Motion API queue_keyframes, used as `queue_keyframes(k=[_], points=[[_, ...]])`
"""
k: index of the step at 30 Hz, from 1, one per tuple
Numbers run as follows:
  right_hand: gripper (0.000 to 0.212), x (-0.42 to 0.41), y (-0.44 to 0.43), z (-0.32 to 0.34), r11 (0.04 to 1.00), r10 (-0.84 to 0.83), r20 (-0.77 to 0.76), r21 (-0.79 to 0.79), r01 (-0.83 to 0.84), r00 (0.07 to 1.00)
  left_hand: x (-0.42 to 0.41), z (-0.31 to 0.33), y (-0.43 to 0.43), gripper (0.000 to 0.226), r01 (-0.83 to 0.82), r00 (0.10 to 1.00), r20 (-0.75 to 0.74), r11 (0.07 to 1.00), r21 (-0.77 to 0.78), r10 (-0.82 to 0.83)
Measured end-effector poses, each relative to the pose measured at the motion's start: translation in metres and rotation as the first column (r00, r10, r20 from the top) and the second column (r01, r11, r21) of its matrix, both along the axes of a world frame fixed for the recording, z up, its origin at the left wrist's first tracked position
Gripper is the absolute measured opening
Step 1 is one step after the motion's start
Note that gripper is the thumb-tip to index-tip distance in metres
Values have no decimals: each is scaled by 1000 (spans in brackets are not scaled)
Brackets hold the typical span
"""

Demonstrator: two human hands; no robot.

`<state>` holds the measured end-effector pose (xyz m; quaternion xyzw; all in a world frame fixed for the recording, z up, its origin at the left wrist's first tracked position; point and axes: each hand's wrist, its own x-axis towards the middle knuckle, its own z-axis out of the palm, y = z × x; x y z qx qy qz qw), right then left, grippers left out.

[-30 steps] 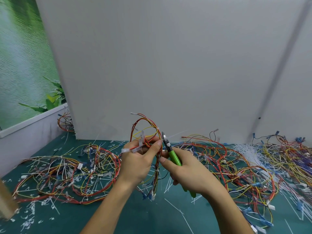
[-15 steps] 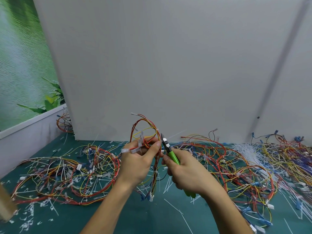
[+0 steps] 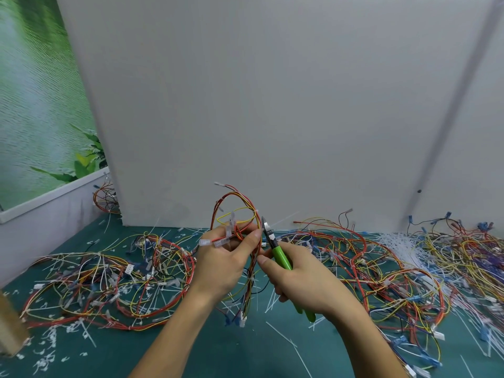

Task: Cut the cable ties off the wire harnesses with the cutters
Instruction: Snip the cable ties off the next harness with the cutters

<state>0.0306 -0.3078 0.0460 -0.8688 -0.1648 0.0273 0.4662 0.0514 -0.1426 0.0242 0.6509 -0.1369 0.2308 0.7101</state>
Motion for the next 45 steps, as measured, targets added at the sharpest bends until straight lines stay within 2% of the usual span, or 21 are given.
queue_keyframes(k=[3, 7, 10, 14, 19, 24, 27, 30, 34, 37, 45], points=[[34, 1, -1, -1, 999, -19, 19, -39, 20, 1000, 1, -1, 1, 21, -11, 1000, 5, 1000, 20, 11], [48, 4, 1, -5, 998, -51, 59, -18, 52, 997, 0, 0, 1, 22, -1, 1000, -8, 1000, 3, 1], [47, 6, 2, -7, 999, -47, 57, 2, 47, 997, -1, 1, 2, 20, -5, 1000, -30, 1000, 6, 5], [42, 7, 3, -10, 994, -17, -34, 110, 21, 999, 0, 4, 8, 8, 5, 995, -102, 1000, 30, -2], [36, 4, 7, -8, 974, 29, -119, 226, -1, 992, -2, 11, 16, 23, 79, 989, -127, 996, 43, -73], [35, -1, 9, -4, 966, 55, -142, 257, -17, 988, -1, 13, 24, 18, 143, 983, -129, 987, 74, -132], [36, -3, 9, -2, 961, 69, -137, 273, -29, 988, 0, 13, 25, 21, 121, 987, -117, 989, 82, -111], [37, -4, 8, -2, 972, 85, -104, 228, -60, 991, 1, 11, 25, 19, 82, 992, -103, 993, 79, -74], [48, -3, 6, -1, 996, 60, -31, 74, -57, 998, 2, 10, 24, 17, 52, 995, -95, 991, 121, -40], [45, -4, 6, 1, 998, 57, -43, 24, -56, 997, 3, 8, 24, 7, 50, 995, -93, 985, 164, -35], [35, -3, 10, -2, 999, -21, -4, -39, 21, 1000, 0, 10, 21, 5, 44, 997, -74, 983, 176, -31]])
